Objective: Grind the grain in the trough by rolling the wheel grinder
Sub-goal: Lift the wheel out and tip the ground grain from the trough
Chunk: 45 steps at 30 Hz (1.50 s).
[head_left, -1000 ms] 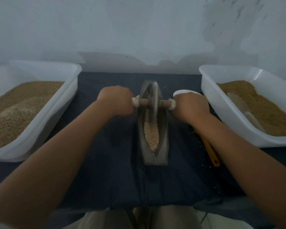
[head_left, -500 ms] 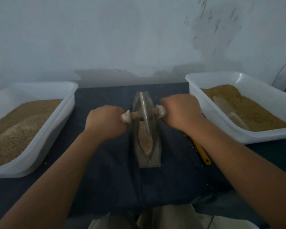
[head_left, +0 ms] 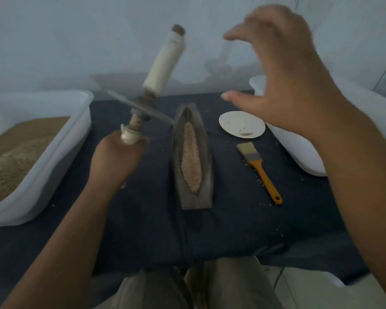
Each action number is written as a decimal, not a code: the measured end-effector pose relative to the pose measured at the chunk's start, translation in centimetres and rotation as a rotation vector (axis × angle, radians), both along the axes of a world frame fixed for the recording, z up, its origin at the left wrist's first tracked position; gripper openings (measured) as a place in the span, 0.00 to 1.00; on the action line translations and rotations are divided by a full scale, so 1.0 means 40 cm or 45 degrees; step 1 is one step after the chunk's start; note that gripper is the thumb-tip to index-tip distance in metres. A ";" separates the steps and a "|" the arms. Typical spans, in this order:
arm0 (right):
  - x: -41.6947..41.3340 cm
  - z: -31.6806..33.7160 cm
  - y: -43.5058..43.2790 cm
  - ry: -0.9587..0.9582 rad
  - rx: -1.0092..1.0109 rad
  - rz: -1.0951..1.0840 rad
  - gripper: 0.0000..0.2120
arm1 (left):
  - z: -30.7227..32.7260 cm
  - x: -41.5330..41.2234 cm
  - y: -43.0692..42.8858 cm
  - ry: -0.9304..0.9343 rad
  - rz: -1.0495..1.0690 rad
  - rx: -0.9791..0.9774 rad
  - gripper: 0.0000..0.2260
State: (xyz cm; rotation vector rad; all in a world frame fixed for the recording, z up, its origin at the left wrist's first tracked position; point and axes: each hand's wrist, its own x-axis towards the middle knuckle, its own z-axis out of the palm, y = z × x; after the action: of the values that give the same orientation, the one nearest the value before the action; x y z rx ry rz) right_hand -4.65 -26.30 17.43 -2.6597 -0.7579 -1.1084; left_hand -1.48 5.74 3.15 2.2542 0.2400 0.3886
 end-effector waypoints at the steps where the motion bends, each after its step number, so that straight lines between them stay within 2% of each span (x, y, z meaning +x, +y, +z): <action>1: -0.010 -0.022 -0.021 0.072 0.124 0.019 0.27 | -0.005 -0.002 0.020 0.022 0.015 -0.050 0.18; 4: -0.019 -0.133 -0.055 0.348 0.420 -0.069 0.14 | -0.020 -0.005 0.062 0.099 0.069 -0.199 0.20; 8: -0.008 -0.289 -0.049 0.625 0.636 -0.177 0.04 | -0.037 -0.012 0.084 0.207 0.081 -0.166 0.22; 11: 0.001 -0.359 -0.025 0.844 0.655 -0.206 0.07 | -0.055 -0.014 0.075 0.272 0.066 -0.176 0.22; 16: 0.021 -0.400 0.038 1.239 0.702 -0.218 0.18 | -0.073 -0.010 0.057 0.335 0.077 -0.177 0.20; 20: 0.034 -0.396 0.093 1.447 0.829 -0.174 0.23 | -0.063 -0.006 0.057 0.395 0.140 0.158 0.25; 23: 0.045 -0.404 0.124 1.584 0.976 -0.145 0.21 | -0.061 -0.008 0.053 0.396 0.139 0.416 0.22; 26: 0.047 -0.412 0.139 1.638 1.085 -0.135 0.20 | -0.067 -0.016 0.053 0.321 0.163 0.417 0.22; 31: 0.047 -0.419 0.138 1.704 1.135 -0.059 0.16 | -0.081 -0.022 0.040 0.274 0.060 0.272 0.23; 34: 0.043 -0.430 0.154 1.604 1.238 -0.105 0.11 | -0.090 -0.028 0.029 0.253 0.069 0.236 0.21; 37: 0.037 -0.435 0.164 1.519 1.291 -0.148 0.14 | -0.079 -0.037 0.028 0.258 0.079 0.208 0.23; 39: 0.032 -0.436 0.161 1.504 1.291 -0.147 0.16 | -0.068 -0.060 0.026 0.146 0.145 0.285 0.28; 40: 0.028 -0.435 0.157 1.497 1.289 -0.145 0.15 | -0.060 -0.080 0.018 0.003 0.192 0.286 0.28; 42: 0.016 -0.430 0.147 1.485 1.294 -0.138 0.11 | -0.041 -0.120 -0.015 -0.309 0.205 0.112 0.21; 43: 0.010 -0.426 0.143 1.479 1.305 -0.126 0.10 | -0.036 -0.131 -0.040 -0.339 0.145 -0.023 0.18; 44: 0.003 -0.420 0.141 1.478 1.323 -0.114 0.08 | -0.031 -0.134 -0.070 -0.247 0.053 -0.204 0.18; 45: -0.004 -0.413 0.138 1.481 1.345 -0.100 0.08 | -0.029 -0.130 -0.104 -0.050 -0.076 -0.447 0.19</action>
State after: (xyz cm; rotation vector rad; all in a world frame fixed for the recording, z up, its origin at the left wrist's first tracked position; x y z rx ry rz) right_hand -4.81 -20.77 0.92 -1.8382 0.1644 0.1866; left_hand -6.68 1.60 1.98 1.9030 0.2025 0.3305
